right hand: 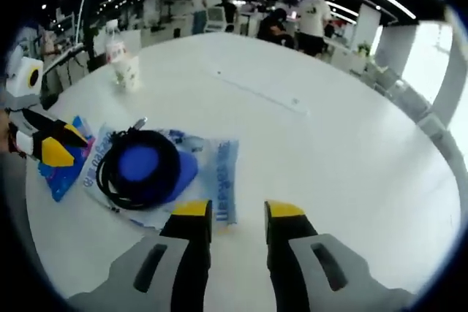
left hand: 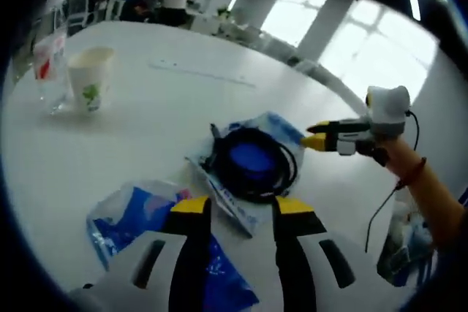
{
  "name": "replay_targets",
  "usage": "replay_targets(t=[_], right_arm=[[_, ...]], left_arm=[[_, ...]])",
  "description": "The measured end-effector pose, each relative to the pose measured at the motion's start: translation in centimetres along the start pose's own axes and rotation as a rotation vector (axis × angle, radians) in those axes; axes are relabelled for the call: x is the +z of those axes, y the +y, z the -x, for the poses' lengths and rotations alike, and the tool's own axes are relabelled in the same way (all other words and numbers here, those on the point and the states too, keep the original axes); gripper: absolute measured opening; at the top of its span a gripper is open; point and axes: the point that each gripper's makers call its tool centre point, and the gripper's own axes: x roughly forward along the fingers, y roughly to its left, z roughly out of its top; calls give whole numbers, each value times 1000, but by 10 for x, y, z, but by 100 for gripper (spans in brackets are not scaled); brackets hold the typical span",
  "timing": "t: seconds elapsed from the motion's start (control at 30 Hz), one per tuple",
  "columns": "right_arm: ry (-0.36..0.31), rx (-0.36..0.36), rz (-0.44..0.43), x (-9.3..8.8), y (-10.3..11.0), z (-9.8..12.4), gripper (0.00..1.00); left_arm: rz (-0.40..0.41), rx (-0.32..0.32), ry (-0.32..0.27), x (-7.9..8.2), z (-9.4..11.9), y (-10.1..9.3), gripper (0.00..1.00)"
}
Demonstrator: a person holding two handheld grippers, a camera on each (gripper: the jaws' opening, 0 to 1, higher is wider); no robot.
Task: Arrange the tabletop items into an orderly group along one side of the table until the central work area is clear of visible clutter.
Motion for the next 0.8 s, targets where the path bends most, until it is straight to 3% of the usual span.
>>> replay_targets(t=[0.27, 0.43, 0.7, 0.8], right_arm=[[-16, 65, -45, 1, 8, -14, 37], [3, 68, -46, -4, 9, -20, 35], [7, 82, -59, -7, 17, -22, 29], [-1, 97, -60, -5, 19, -22, 23]], left_arm=[[1, 20, 9, -12, -9, 3, 28], [24, 23, 8, -12, -14, 4, 24], [69, 32, 13, -13, -19, 7, 15], [121, 45, 15, -14, -20, 11, 10]])
